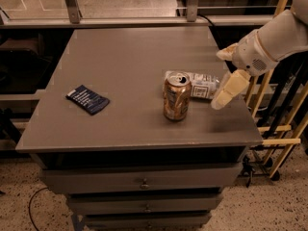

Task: Move orange can near blue plastic bottle

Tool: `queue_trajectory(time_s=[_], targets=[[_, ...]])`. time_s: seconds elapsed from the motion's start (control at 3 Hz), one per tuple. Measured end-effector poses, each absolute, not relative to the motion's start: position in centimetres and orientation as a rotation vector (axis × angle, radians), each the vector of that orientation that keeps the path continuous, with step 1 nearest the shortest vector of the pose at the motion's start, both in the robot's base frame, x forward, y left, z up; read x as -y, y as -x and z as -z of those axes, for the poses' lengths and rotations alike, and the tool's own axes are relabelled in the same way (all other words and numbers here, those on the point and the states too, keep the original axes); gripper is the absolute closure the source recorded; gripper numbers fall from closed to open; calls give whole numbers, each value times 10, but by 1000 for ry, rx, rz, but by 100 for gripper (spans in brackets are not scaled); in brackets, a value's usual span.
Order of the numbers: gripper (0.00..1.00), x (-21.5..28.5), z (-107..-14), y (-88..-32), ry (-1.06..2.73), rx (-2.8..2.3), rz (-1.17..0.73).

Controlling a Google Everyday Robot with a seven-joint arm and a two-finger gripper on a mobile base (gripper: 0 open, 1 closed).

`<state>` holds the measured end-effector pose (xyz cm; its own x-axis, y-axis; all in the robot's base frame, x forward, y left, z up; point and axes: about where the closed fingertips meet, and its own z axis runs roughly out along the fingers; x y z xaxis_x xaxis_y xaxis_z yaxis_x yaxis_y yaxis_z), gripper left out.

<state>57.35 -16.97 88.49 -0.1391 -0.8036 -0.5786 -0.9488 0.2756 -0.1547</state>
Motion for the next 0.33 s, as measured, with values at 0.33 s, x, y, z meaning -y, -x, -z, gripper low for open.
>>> queue_trajectory(time_s=[0.33], targets=[[0,190,-902,-547,1602,-2027,-276]])
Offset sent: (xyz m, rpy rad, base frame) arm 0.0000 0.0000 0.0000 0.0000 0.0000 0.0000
